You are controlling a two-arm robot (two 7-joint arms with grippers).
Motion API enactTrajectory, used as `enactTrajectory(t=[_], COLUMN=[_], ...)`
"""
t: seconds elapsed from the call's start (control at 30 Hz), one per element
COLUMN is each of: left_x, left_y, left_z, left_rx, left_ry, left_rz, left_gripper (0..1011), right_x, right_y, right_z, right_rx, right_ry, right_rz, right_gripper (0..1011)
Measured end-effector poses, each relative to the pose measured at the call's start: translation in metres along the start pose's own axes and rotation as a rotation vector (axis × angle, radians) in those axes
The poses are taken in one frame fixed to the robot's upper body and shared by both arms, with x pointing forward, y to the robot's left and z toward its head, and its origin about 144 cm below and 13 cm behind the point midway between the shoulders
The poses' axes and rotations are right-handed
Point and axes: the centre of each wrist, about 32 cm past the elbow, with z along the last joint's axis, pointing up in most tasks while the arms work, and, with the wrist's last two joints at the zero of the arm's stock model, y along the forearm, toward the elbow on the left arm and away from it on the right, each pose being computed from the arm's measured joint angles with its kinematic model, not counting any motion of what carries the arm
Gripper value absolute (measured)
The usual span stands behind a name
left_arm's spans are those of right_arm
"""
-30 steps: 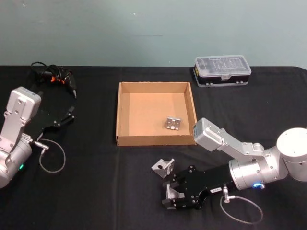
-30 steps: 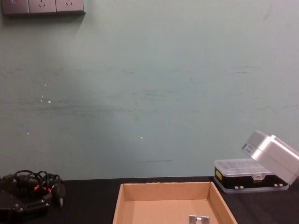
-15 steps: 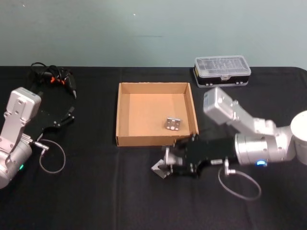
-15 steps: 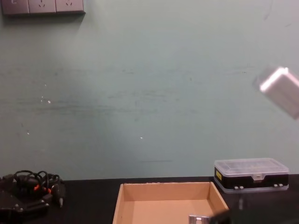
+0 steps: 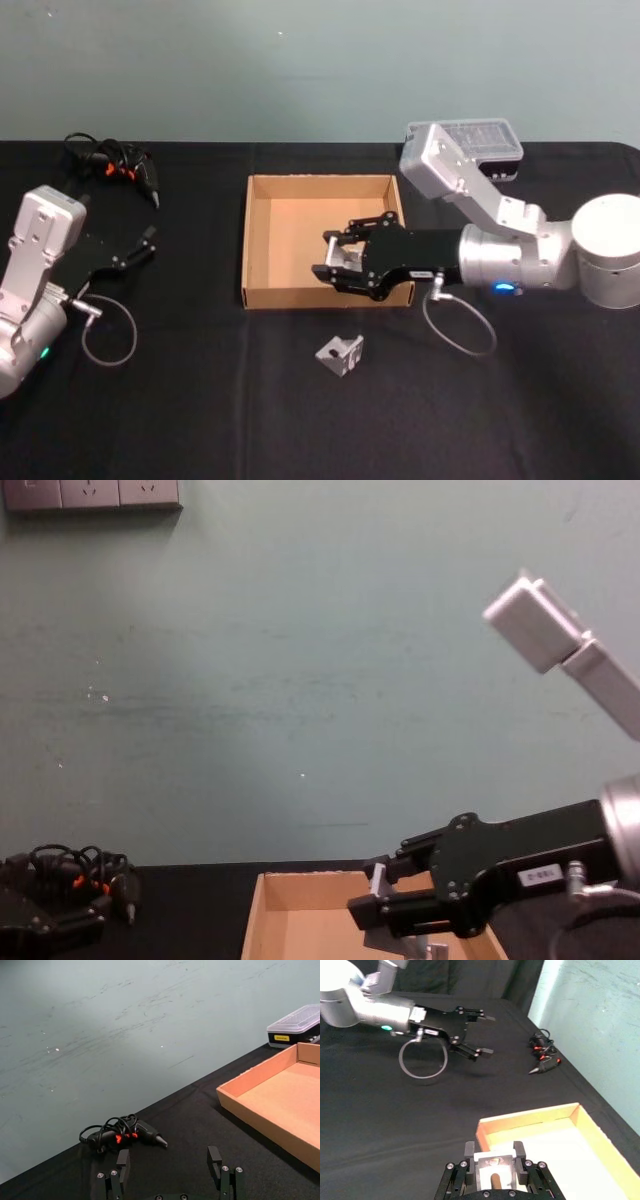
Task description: Use one hand to pick up the angle iron from the table and place it into the box.
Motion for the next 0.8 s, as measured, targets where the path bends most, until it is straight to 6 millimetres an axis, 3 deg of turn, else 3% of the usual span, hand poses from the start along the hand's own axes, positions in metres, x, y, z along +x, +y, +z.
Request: enactTrajectory(t=[0.53,0.8], left_x=[0.000,0.000], left_y=[0.000,0.000], left_z=[0.000,0.000], left_rx=[0.000,0.000], left_ry=[0.000,0.000], left_rz=[0.000,0.000], left_gripper=[1011,1011], right_x=[0.034,0.041], right_y=[0.058,0.075], right_z=[-0.016,-0.021], right_rx=[-0.037,-0.062], right_ry=[0.025,0.038], right_rz=[-0.003,-0.007], right_gripper=[451,451])
